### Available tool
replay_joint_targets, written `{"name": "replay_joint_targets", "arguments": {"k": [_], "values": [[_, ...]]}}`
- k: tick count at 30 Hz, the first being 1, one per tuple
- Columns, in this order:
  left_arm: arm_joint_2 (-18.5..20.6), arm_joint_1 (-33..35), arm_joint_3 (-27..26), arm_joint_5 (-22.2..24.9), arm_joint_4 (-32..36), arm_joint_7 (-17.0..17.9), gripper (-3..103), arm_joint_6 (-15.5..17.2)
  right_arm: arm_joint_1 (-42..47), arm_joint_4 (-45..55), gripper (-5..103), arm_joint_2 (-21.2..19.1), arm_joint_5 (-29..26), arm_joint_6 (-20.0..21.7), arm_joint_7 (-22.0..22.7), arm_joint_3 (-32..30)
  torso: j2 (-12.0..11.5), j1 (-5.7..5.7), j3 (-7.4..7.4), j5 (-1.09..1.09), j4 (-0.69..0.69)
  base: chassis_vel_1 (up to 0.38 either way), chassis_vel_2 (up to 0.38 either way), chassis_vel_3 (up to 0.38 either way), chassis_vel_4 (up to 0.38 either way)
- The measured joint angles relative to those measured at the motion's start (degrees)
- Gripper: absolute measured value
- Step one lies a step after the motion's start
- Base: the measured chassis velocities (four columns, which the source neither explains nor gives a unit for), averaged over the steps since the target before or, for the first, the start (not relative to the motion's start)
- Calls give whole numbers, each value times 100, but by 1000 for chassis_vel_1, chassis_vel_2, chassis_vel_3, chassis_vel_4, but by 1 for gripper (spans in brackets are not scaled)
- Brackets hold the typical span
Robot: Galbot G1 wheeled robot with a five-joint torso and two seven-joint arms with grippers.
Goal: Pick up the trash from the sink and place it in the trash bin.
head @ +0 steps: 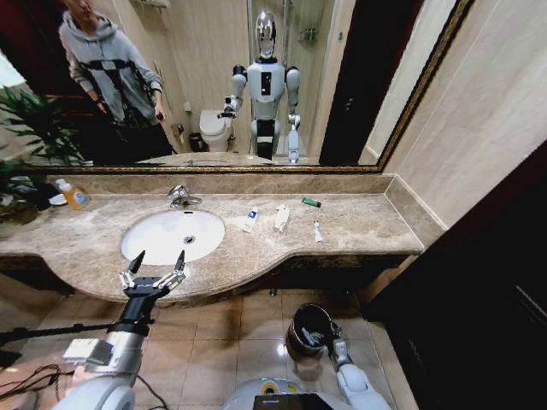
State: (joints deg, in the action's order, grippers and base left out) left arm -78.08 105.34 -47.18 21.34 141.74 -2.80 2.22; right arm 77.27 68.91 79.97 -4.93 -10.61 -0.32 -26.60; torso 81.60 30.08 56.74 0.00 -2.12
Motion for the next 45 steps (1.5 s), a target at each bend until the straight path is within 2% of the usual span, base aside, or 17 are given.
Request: {"name": "replay_joint_targets", "arguments": {"k": [2,3,6,7,9,11,14,20,25,26,28,31,35,42,45], "values": [[0,1,0,0,0,0,100,0,308,634,100,-90,-68,32,104,-47,0,0,0,0,1,0,0,0,0],[0,1,0,0,0,0,100,0,308,634,100,-90,-68,32,104,-47,0,0,0,0,1,0,0,0,0],[0,0,0,0,0,0,100,0,902,1944,100,-183,-319,169,262,-162,0,0,0,0,1,0,0,0,0],[0,0,0,0,0,0,100,0,902,1944,100,-183,-319,169,262,-162,0,0,0,0,1,0,0,0,0],[0,0,0,0,0,0,100,0,1318,2713,100,-176,-395,181,332,-222,0,0,0,0,0,0,0,0,0],[0,0,0,0,0,0,100,0,1414,2869,100,-171,-399,181,347,-231,0,0,0,0,1,0,0,0,0],[0,0,0,0,0,0,100,0,1820,3687,100,-164,-429,208,443,-252,0,-1,0,0,1,0,0,0,0],[0,0,0,0,0,0,100,0,2074,4608,100,-229,-519,429,582,-241,0,0,0,0,1,0,0,0,0],[0,0,0,0,0,0,100,0,1943,5224,100,-494,-629,716,658,-143,0,0,0,0,2,0,0,0,0],[0,0,0,0,0,0,100,0,1722,5354,100,-671,-720,863,668,-98,0,0,0,0,0,0,0,0,0],[0,0,0,1,0,0,100,0,1642,5369,100,-743,-755,906,668,-88,0,0,0,1,0,0,0,0,0],[0,0,0,0,0,0,100,0,1137,5368,100,-1216,-1110,1198,666,-32,0,0,1,0,0,0,0,0,0],[0,0,0,0,0,0,100,0,705,5215,100,-1441,-1405,1455,669,93,0,0,1,1,1,0,0,0,0],[0,0,0,0,0,0,100,0,-410,4547,100,-1542,-1581,1794,665,558,0,0,1,0,1,0,0,0,0],[0,0,0,0,0,0,100,0,-1396,3842,100,-1508,-1583,1941,718,1036,0,1,1,2,0,0,0,0,0]]}}
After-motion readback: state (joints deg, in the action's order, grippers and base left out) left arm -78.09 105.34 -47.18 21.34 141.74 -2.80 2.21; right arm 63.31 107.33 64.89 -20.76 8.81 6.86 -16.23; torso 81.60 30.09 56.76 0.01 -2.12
